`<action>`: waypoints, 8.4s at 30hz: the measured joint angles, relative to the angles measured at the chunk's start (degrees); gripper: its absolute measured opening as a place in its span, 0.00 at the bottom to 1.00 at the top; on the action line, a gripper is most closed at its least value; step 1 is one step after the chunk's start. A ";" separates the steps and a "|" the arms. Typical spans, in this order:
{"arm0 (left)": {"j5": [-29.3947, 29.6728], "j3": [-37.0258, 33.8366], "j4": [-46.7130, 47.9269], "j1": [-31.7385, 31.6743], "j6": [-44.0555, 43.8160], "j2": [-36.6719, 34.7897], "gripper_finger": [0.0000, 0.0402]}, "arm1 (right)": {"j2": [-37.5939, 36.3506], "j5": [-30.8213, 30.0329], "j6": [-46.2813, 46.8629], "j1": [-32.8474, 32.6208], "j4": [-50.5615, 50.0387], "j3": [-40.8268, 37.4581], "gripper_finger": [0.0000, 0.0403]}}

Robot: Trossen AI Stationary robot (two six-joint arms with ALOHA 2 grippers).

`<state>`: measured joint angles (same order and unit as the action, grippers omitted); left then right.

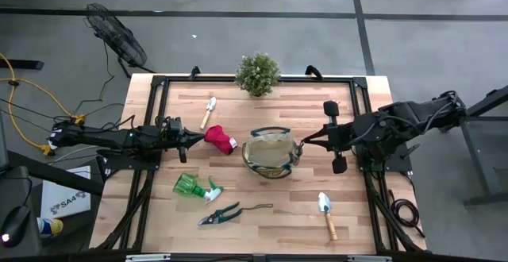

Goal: Pick & Place Garden tools in Gardening bag
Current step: Put the top shear scissors into the gardening bag, then put the bottom trowel into the gardening bag

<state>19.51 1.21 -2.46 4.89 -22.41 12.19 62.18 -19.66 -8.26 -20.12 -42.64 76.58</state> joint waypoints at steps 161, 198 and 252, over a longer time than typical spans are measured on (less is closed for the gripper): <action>0.02 -0.01 0.00 0.01 0.00 -0.01 0.00 | -14.10 4.85 0.86 7.58 5.52 -20.41 0.01; 0.01 -0.01 0.00 0.02 0.00 0.00 0.00 | -3.62 32.39 -21.33 24.52 20.68 -20.39 0.01; 0.02 0.00 0.00 0.00 0.00 0.00 0.00 | 2.05 24.00 28.40 29.75 19.13 -20.37 0.55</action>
<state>19.53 1.21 -2.46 4.89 -22.41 12.18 64.23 4.34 20.14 9.63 -23.51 56.21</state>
